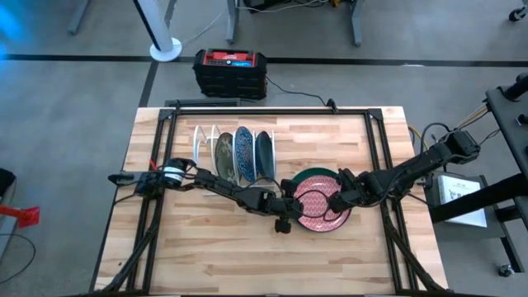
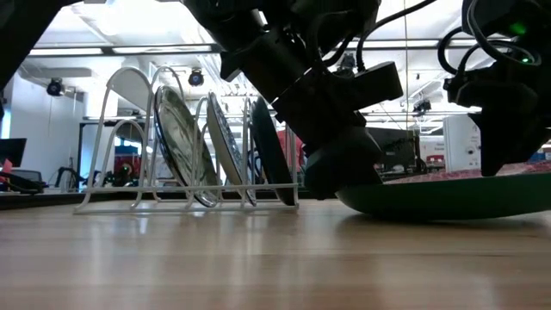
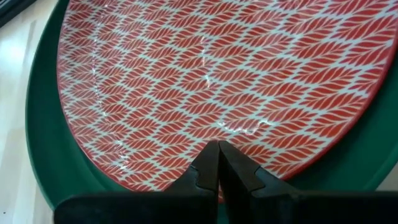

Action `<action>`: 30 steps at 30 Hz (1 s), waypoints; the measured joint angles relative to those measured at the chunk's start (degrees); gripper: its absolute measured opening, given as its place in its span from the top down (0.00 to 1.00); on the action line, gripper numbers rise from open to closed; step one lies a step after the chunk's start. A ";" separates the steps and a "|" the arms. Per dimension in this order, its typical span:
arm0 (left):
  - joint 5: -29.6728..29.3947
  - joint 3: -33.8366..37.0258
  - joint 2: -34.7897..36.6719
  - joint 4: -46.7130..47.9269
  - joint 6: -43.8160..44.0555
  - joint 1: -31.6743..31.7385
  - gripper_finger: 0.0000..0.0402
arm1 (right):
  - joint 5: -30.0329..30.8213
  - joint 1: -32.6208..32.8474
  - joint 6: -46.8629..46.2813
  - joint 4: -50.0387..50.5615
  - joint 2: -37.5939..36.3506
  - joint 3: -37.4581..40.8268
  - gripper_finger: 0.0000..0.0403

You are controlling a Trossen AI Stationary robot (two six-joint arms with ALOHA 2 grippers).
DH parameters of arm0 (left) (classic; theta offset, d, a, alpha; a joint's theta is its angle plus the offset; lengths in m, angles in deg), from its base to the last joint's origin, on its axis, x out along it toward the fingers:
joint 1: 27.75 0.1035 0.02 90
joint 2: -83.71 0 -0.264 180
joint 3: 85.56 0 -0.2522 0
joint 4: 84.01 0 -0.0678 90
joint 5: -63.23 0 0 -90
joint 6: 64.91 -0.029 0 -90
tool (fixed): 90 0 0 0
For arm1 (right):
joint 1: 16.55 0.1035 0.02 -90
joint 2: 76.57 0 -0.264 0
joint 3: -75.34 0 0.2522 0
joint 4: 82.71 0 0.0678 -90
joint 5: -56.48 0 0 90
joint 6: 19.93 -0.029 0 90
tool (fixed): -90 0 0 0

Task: Sort dishes
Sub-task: Put the orange patterned plate into the dish rack

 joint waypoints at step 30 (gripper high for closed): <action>-0.08 0.33 0.04 0.08 0.89 0.32 1.00 | 2.45 1.06 -4.29 -12.61 1.99 3.86 0.44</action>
